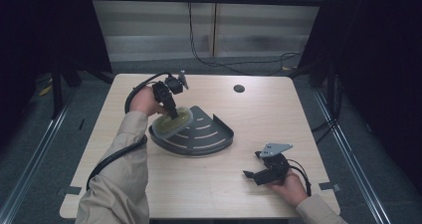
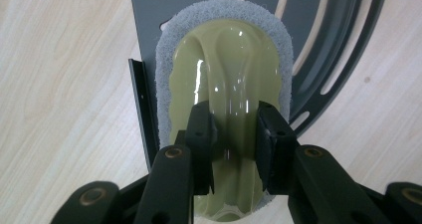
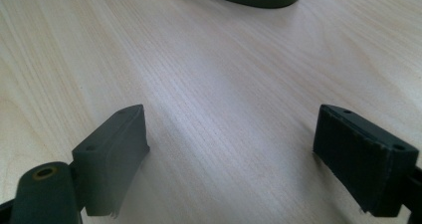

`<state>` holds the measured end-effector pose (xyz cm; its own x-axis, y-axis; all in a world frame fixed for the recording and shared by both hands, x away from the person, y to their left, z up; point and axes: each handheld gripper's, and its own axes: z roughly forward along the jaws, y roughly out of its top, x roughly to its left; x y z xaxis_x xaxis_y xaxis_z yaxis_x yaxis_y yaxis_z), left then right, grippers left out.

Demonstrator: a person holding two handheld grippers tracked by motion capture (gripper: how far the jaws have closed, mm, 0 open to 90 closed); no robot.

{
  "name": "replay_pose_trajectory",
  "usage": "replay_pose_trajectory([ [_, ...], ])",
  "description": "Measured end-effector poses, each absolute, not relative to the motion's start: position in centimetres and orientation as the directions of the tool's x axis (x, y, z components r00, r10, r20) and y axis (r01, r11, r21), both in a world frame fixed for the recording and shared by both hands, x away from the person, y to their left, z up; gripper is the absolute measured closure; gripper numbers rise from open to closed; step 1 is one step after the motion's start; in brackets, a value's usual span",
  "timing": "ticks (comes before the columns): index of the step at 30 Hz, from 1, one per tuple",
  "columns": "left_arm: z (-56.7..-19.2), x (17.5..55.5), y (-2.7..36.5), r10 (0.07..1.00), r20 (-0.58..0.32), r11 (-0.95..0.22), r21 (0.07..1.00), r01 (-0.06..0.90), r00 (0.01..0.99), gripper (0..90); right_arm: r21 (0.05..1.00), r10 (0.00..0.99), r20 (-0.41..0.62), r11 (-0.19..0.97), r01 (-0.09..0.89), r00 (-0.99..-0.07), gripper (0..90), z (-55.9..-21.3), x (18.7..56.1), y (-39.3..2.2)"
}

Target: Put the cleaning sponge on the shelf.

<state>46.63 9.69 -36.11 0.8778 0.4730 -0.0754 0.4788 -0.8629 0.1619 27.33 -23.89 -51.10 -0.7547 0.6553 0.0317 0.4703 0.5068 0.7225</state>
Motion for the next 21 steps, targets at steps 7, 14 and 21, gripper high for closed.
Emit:
replay_pose_trajectory([
  [7,-36.8,46.9,9.3,0.477,-0.076,-0.860,0.165,0.483,0.876,71.3,0.723,0.655,0.032,0.507,0.470,-0.755,13.1,-51.1,27.3,-23.9],
  [14,-37.7,47.3,8.9,0.479,-0.076,-0.859,0.162,0.485,0.874,71.3,0.722,0.655,0.032,0.507,0.470,-0.755,13.2,-51.1,27.3,-23.9],
  [21,-38.4,47.5,8.6,0.480,-0.083,-0.859,0.160,0.487,0.873,71.2,0.723,0.655,0.032,0.507,0.470,-0.755,13.2,-51.1,27.3,-23.9],
])
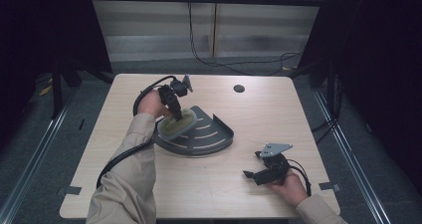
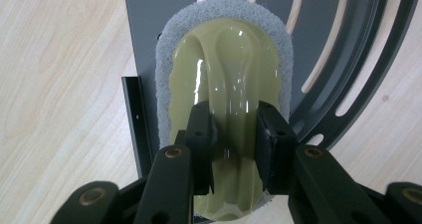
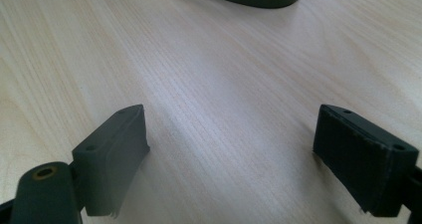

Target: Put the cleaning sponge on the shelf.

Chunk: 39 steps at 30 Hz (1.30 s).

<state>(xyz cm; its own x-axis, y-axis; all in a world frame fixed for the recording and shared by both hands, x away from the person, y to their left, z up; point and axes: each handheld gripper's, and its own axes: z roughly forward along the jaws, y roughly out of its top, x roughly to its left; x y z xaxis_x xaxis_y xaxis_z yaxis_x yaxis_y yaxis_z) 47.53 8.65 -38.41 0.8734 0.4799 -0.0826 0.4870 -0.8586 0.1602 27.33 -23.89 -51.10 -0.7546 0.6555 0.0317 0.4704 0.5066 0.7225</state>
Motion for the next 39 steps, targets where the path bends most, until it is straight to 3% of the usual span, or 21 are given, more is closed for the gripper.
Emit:
replay_pose_trajectory([
  [39,-41.5,47.9,10.0,0.514,-0.090,-0.834,0.179,0.522,0.853,71.0,0.724,0.656,0.032,0.506,0.470,-0.754,13.2,-51.1,27.3,-23.9],
])
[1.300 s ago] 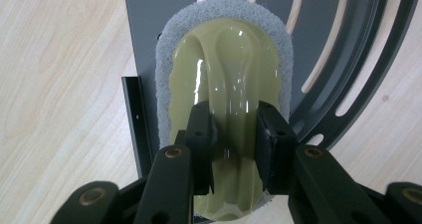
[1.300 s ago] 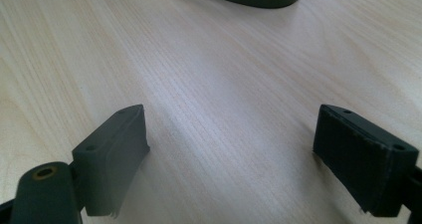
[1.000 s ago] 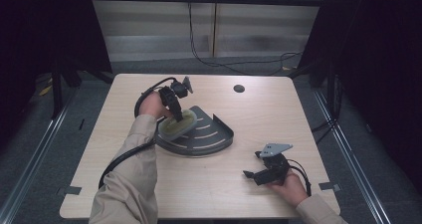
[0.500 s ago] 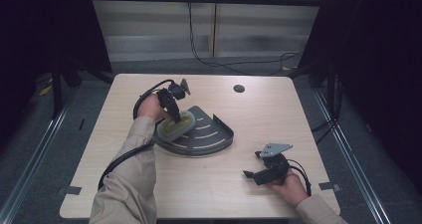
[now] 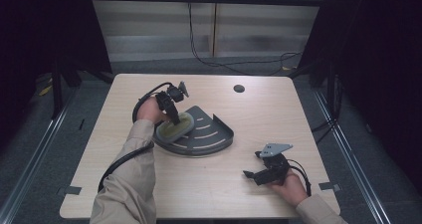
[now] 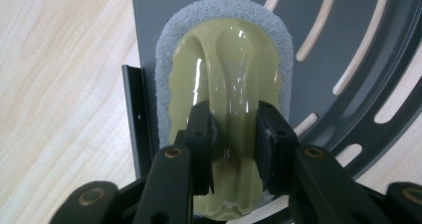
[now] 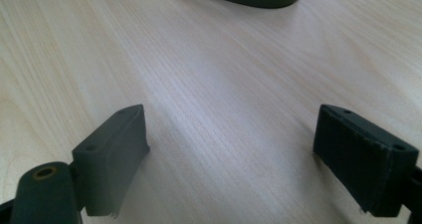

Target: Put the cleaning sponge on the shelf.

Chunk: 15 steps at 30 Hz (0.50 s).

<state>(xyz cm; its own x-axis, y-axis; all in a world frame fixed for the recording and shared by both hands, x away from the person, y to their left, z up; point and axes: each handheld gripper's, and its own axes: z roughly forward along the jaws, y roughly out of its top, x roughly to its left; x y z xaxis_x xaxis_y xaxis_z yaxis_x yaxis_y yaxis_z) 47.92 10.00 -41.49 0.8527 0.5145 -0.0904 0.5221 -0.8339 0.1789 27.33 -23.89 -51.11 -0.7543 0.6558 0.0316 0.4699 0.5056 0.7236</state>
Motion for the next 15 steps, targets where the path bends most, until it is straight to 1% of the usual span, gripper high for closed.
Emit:
replay_pose_trajectory([
  [15,-42.05,47.89,10.41,0.523,-0.091,-0.828,0.182,0.530,0.848,70.9,0.724,0.656,0.031,0.506,0.470,-0.754,13.2,-51.11,27.33,-23.89],
])
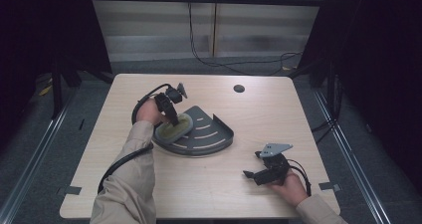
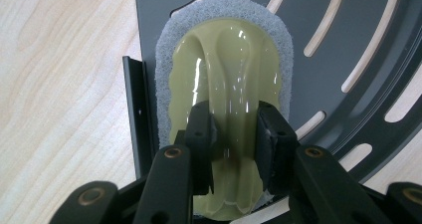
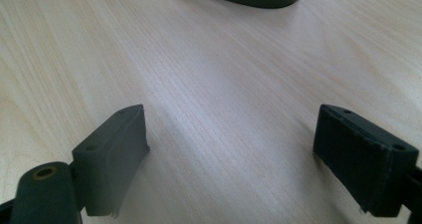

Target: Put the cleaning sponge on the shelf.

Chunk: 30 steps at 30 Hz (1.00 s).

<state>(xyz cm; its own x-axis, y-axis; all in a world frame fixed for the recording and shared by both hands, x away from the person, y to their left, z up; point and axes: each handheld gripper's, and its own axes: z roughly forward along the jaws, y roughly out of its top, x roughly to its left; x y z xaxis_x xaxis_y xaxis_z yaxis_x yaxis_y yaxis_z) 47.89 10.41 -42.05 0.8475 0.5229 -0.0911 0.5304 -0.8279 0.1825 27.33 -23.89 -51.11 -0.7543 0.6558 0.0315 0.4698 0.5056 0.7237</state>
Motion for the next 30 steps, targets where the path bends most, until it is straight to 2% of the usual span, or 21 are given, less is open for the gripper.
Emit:
replay_pose_trajectory([
  [30,-42.44,47.98,11.07,0.541,-0.072,-0.819,0.184,0.544,0.838,70.5,0.723,0.656,0.029,0.507,0.469,-0.754,13.1,-51.11,27.34,-23.89],
])
